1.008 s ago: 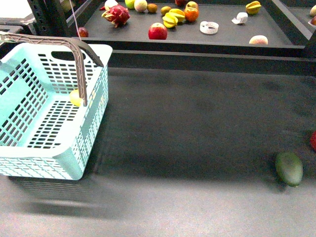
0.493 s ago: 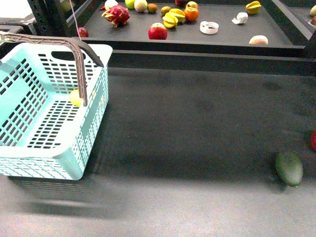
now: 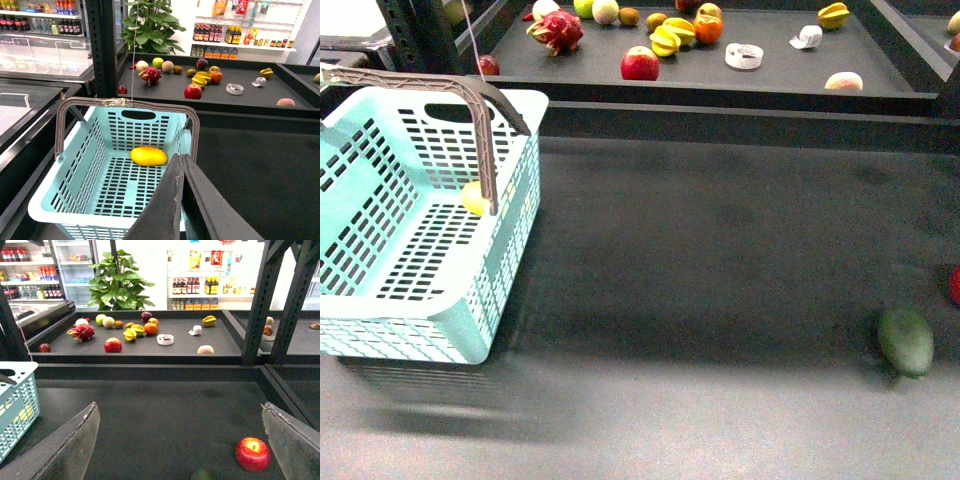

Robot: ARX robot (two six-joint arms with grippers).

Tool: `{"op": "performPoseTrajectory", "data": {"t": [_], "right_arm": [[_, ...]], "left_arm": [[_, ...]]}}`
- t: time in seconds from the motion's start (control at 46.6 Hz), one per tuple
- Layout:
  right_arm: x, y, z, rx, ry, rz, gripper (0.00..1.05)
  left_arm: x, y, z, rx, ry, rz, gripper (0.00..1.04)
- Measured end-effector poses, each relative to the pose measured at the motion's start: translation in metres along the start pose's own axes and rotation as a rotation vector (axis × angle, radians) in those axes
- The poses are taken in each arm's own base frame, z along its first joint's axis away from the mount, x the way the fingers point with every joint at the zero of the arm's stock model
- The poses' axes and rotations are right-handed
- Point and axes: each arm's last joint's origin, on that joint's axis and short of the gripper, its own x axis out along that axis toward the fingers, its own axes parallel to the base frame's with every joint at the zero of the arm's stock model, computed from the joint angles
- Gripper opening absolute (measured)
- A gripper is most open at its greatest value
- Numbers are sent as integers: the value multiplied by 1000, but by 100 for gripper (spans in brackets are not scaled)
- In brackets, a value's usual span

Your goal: Pick mango with right arm and hold basket with left

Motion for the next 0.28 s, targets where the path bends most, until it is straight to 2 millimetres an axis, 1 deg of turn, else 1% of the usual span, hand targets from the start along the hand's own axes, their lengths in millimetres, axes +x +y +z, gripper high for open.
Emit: {"op": "performPoseTrajectory", "data": {"t": [0.279], "right_arm": [[0,0,0,0,0,0,97]], "left_arm": [[0,0,0,0,0,0,4]]}}
